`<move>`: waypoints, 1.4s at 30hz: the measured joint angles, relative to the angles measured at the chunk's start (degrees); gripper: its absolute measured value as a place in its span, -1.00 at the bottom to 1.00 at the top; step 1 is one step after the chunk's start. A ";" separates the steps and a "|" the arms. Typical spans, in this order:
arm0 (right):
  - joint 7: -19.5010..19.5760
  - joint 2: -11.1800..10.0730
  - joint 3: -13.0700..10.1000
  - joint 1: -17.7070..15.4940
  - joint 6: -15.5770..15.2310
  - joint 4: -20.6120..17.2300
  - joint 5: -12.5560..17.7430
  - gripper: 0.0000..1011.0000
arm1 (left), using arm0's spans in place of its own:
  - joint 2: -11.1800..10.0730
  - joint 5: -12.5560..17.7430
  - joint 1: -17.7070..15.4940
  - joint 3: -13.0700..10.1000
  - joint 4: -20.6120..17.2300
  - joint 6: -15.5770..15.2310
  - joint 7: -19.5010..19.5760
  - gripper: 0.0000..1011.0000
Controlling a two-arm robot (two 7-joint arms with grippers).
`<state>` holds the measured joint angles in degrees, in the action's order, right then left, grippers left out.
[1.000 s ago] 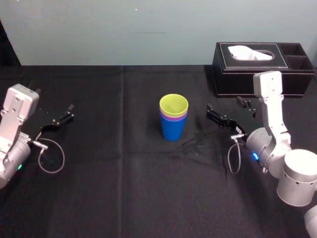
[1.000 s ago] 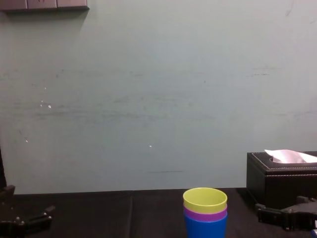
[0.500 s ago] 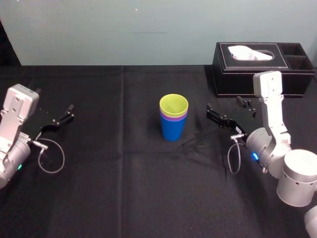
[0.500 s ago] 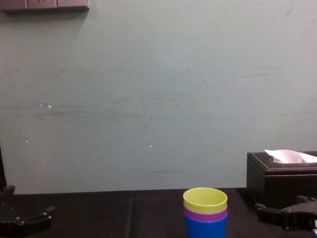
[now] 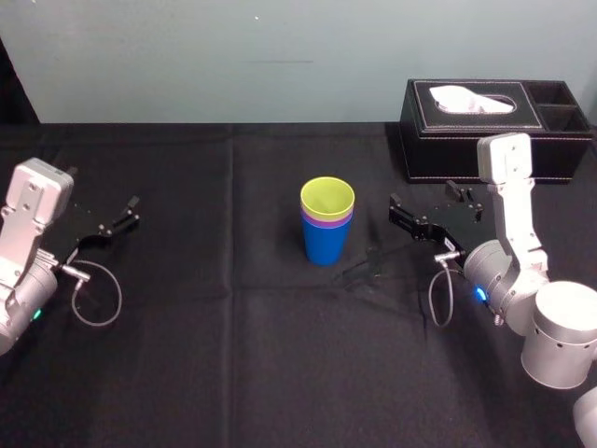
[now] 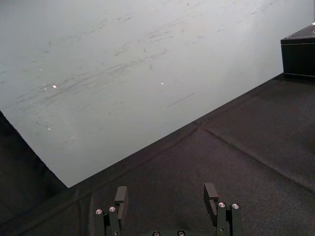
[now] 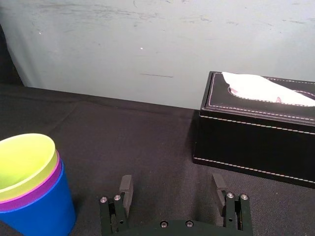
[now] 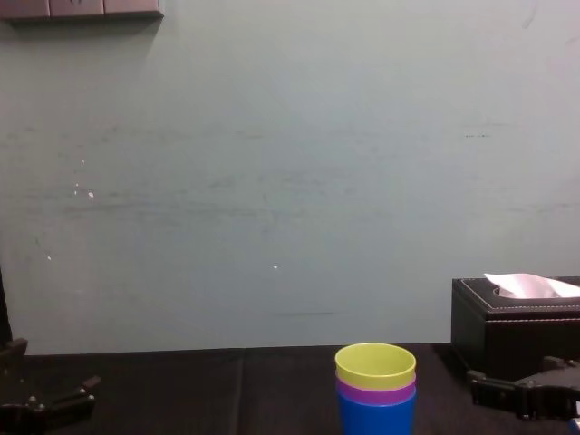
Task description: Stack the three plastic cups sequentially using one hand.
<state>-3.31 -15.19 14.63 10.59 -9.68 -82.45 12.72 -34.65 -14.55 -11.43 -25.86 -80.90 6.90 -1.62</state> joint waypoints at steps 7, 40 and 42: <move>0.03 0.00 0.00 0.00 0.00 0.00 0.00 0.98 | 0.00 0.00 0.00 0.00 0.00 0.00 0.00 1.00; 0.04 0.00 0.00 0.00 -0.01 0.00 0.00 0.98 | 0.00 0.00 0.00 0.00 0.00 0.00 0.00 1.00; 0.04 0.00 0.00 0.00 -0.01 0.00 0.00 0.98 | 0.00 0.00 0.00 0.00 0.00 0.00 0.00 1.00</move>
<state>-3.27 -15.20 14.63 10.59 -9.69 -82.45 12.71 -34.65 -14.55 -11.43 -25.86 -80.90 6.90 -1.62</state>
